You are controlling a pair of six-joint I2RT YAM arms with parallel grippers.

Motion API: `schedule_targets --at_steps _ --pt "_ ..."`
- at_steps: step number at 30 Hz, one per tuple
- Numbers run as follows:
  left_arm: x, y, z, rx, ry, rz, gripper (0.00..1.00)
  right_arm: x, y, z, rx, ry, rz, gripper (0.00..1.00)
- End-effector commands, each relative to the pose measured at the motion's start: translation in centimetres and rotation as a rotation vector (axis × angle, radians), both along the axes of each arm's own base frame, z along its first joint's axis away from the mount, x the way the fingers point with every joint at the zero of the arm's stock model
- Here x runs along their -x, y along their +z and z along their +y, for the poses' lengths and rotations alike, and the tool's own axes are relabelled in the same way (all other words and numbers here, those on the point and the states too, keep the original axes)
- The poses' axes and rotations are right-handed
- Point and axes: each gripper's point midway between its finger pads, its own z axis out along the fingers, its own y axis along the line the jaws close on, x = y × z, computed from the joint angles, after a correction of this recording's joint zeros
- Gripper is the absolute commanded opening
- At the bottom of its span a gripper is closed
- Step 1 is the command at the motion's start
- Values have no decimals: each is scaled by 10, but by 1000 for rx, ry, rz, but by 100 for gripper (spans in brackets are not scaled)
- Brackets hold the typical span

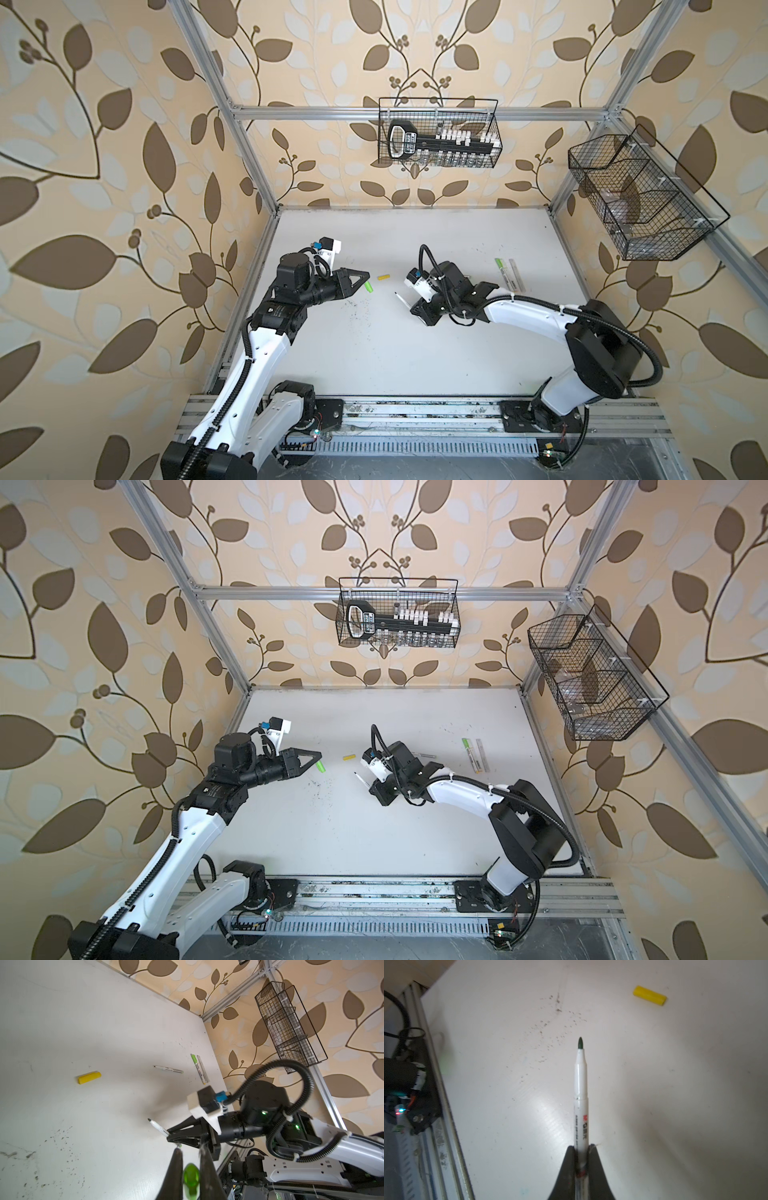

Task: Insert the pens into the pen caps
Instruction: 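Grasp a white pen with the right gripper and lift it upright, then bring the white pen tip under the green cap held by the left gripper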

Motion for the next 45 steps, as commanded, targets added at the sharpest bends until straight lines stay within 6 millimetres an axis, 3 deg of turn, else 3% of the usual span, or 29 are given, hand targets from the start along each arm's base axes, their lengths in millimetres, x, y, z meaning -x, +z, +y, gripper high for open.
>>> schedule_targets --at_steps 1,5,12,21,45 --pt "-4 24 -1 51 -7 -86 0 20 31 21 -144 78 -49 9" --pt "-2 30 -6 75 -41 -101 0 41 53 27 -220 158 -98 9" --pt "1 35 -14 132 -109 -106 0 62 74 27 -298 242 -141 8" --pt "5 38 -24 187 -195 -91 0 55 102 25 -377 203 -204 8" --pt "7 32 -27 200 -203 -70 0 35 119 38 -421 152 -205 9"
